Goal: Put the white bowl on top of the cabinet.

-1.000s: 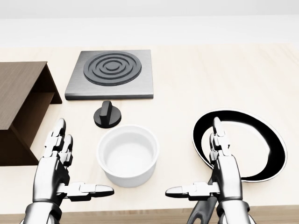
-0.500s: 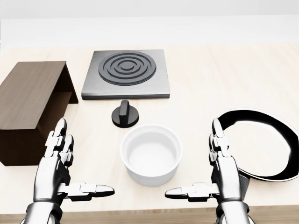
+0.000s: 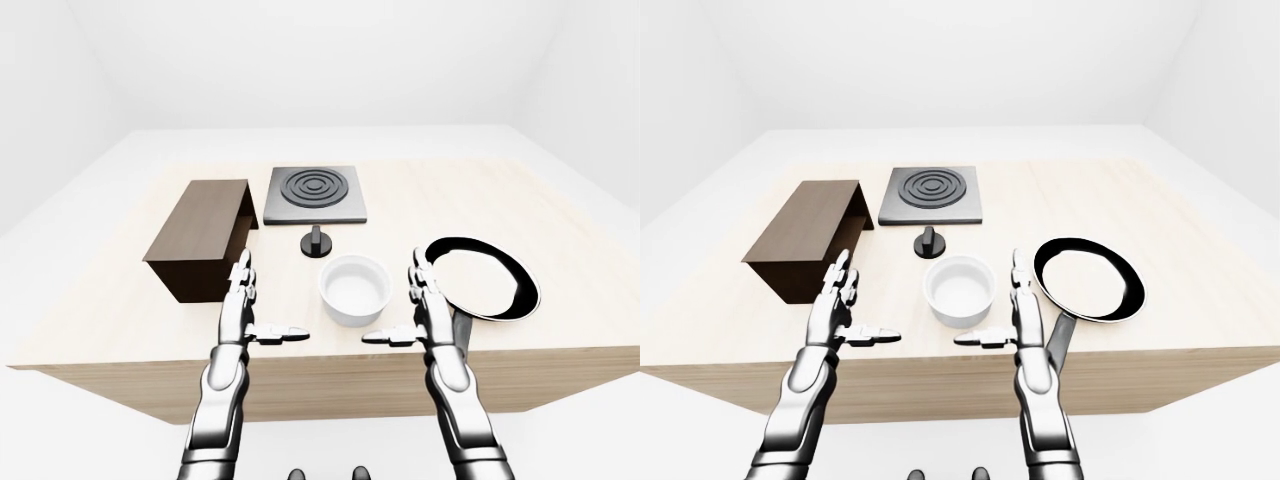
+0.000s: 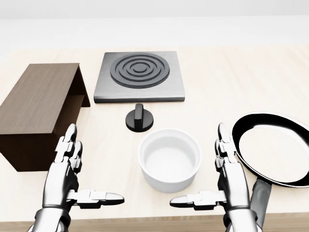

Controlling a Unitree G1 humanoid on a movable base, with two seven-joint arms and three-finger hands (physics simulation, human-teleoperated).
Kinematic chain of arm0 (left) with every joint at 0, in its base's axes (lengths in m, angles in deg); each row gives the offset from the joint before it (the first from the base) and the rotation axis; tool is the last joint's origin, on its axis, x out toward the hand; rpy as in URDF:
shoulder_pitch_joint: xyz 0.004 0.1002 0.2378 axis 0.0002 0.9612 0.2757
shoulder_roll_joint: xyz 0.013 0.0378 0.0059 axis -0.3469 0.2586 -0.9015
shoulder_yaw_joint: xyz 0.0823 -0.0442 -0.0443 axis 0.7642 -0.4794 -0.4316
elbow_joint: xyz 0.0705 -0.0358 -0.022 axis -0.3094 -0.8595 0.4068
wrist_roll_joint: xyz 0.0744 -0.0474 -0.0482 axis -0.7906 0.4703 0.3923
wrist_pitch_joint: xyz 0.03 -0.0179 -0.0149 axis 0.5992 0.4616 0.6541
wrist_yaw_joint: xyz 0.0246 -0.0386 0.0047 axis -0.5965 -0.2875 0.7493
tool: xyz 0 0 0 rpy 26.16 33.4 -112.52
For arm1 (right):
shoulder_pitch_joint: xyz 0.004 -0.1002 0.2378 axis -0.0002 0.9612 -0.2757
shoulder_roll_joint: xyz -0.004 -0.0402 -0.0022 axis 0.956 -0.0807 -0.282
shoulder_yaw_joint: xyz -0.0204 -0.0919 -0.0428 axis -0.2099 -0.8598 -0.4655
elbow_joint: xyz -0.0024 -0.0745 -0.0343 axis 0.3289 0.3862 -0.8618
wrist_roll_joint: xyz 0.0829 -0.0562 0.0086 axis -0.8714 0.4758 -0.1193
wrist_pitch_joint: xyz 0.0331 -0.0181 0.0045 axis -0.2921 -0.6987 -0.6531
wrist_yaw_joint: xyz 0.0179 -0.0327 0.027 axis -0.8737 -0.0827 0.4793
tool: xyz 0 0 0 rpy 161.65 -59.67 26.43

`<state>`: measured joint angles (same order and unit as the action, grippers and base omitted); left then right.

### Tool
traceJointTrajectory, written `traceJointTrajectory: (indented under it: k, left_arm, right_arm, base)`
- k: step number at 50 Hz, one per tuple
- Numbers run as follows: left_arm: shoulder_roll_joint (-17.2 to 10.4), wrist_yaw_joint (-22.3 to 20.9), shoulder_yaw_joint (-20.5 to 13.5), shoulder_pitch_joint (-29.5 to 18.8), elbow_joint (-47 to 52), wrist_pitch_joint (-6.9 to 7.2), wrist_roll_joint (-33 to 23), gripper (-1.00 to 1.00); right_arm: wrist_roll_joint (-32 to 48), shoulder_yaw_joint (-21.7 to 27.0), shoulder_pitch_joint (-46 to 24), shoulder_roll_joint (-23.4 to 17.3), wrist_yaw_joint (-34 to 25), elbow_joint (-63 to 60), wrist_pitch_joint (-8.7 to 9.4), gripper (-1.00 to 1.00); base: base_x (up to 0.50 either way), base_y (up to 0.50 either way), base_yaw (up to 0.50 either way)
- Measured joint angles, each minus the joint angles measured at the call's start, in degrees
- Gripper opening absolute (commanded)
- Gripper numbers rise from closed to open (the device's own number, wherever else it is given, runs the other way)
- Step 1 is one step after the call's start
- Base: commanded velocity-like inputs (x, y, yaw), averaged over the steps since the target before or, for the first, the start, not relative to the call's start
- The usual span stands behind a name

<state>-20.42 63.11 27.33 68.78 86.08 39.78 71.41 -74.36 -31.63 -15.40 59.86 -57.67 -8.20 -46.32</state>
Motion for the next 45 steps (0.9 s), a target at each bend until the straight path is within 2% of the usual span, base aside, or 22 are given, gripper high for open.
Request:
traceJointTrajectory:
  k: [7,16,36,45]
  left_arm:
    - [0.55,1.41,1.6,-0.88,-0.82,0.78,-2.92,1.0]
    - [1.65,3.72,4.85,-2.71,-1.13,4.29,-9.54,1.0]
    - [5.22,12.73,10.03,-8.56,-5.22,4.29,-24.72,1.0]
    - [7.26,15.31,13.18,-10.89,-11.9,4.29,-33.82,1.0]
  right_arm:
    - [-0.23,0.77,-0.65,-0.28,0.29,-0.11,1.15,1.0]
    - [-0.55,1.75,-1.51,-0.7,0.54,0.07,2.2,1.0]
    - [-1.06,2.98,-2.49,-1.18,1.34,0.27,3.3,1.0]
    - [-1.46,3.49,-2.92,-1.43,1.43,0.33,3.7,1.0]
  base:
    - [0.0,0.0,0.0]
    - [0.0,0.0,0.0]
    - [0.0,0.0,0.0]
    - [0.0,0.0,0.0]
